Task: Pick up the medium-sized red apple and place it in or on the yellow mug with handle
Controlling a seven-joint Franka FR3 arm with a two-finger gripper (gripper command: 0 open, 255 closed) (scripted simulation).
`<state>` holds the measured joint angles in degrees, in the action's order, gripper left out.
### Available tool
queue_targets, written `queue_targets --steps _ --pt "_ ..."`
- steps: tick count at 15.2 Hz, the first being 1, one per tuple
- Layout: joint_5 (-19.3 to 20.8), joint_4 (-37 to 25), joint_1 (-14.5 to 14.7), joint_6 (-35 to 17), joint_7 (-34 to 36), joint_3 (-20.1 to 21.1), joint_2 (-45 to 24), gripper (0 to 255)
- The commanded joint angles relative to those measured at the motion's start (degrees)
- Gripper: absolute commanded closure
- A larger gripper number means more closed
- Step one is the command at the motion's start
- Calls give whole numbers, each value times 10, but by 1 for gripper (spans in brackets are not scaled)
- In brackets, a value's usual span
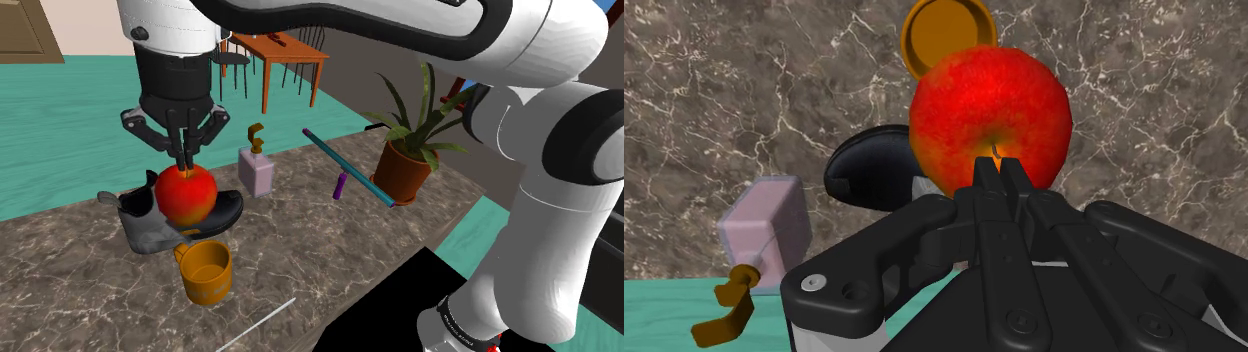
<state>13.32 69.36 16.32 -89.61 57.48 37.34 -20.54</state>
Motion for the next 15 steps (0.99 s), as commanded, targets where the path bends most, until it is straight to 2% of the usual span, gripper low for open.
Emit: queue_targets --steps 1,15 --pt "-3 23 -6 -19 0 0 5 255" --pt "-15 163 -32 -138 1 -2 28 255"
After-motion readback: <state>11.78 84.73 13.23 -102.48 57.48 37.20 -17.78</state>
